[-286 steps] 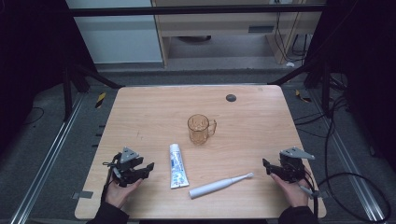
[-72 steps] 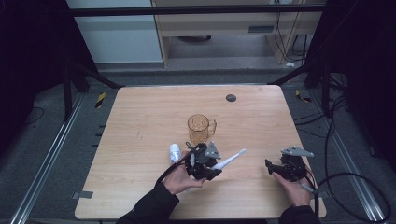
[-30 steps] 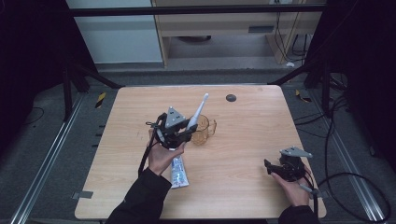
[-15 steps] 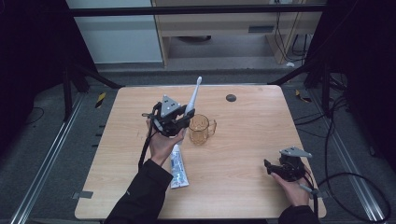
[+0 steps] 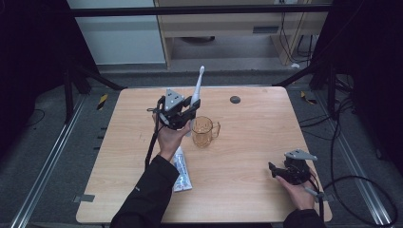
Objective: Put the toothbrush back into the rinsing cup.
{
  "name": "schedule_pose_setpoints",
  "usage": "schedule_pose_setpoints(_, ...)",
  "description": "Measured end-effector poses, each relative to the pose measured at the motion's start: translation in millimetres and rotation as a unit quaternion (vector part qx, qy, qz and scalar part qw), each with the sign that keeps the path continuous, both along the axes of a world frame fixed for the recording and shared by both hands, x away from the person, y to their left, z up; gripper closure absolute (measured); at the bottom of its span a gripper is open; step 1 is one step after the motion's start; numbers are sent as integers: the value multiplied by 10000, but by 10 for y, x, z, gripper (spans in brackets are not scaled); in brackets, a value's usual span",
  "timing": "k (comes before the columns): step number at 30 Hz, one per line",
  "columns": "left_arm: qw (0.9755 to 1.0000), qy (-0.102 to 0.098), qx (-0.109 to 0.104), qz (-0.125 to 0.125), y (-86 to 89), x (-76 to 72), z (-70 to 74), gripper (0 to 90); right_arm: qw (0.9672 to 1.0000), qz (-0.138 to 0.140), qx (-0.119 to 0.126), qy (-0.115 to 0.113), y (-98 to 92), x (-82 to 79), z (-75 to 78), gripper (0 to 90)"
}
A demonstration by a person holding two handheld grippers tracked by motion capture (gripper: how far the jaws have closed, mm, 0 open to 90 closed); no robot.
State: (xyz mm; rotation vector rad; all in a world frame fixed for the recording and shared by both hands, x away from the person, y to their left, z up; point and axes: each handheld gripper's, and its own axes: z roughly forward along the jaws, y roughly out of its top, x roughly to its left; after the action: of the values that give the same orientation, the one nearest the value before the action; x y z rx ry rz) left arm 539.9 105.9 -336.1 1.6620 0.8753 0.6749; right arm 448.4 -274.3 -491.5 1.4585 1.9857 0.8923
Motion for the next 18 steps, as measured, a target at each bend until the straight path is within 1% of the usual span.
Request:
schedule_pose_setpoints(1, 10000, -26, 15, 20, -13, 13, 0, 667, 10000, -1, 9, 6, 0, -1, 1, 259)
schedule_pose_setpoints(4, 10000, -22, -15, -15, -56, 55, -6, 667, 10000, -10, 45, 6, -2, -3, 3, 259)
schedule_pose_setpoints(5, 10000, -53, -9, 7, -64, 68, -10, 667, 10000, -9, 45, 2, -3, -3, 3, 259)
schedule_pose_setpoints(13, 9998, -88, -154, 33, -190, 194, -72, 667, 10000, 8, 39, -16, -7, -1, 2, 261)
schedule_pose_setpoints(15, 9998, -131, -130, 50, -226, 214, -77, 667, 10000, -1, 43, -15, -9, -2, 3, 261)
schedule_pose_setpoints(18, 9997, -153, -168, 28, -283, 250, -79, 667, 10000, -2, 47, -13, -9, -2, 3, 262)
